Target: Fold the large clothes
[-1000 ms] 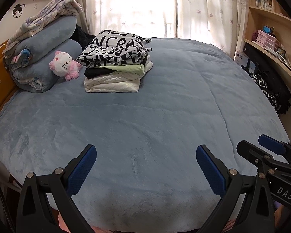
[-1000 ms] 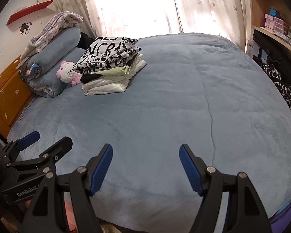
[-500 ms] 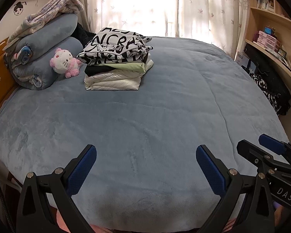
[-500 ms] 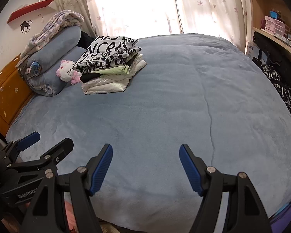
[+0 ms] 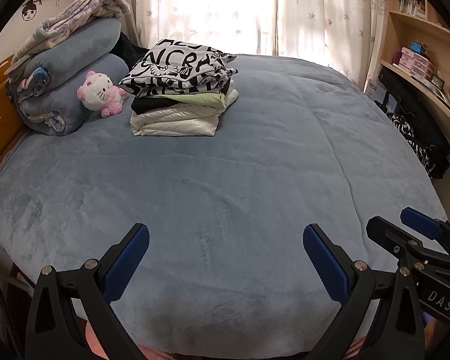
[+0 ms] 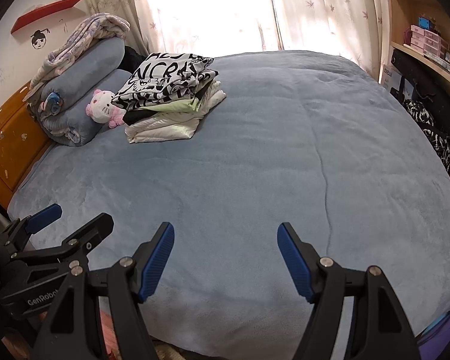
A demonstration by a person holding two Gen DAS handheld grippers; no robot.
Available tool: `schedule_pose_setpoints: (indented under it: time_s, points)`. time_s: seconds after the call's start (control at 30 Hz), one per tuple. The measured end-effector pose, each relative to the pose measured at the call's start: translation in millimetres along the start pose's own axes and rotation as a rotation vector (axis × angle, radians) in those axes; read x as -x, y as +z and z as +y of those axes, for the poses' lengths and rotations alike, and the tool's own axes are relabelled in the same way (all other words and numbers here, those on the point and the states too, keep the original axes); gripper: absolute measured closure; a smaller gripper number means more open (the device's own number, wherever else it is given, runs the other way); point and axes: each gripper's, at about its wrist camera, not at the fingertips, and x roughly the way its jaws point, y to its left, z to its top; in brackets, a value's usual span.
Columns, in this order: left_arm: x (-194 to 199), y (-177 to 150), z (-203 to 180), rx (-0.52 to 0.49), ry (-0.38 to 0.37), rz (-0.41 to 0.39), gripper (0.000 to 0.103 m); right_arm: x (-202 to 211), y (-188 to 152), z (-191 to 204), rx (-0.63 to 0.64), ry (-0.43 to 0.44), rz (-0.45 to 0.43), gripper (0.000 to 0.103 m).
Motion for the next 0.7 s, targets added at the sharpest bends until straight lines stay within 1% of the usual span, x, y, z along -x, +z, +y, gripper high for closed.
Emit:
schedule_pose_setpoints:
  time_s: [0.7]
  points:
    - [-0.9, -2.4, 1.5, 0.002, 0.004, 0.002, 0.002, -4.4, -4.1, 0.8, 0.008, -0.006, 0.006, 0.031]
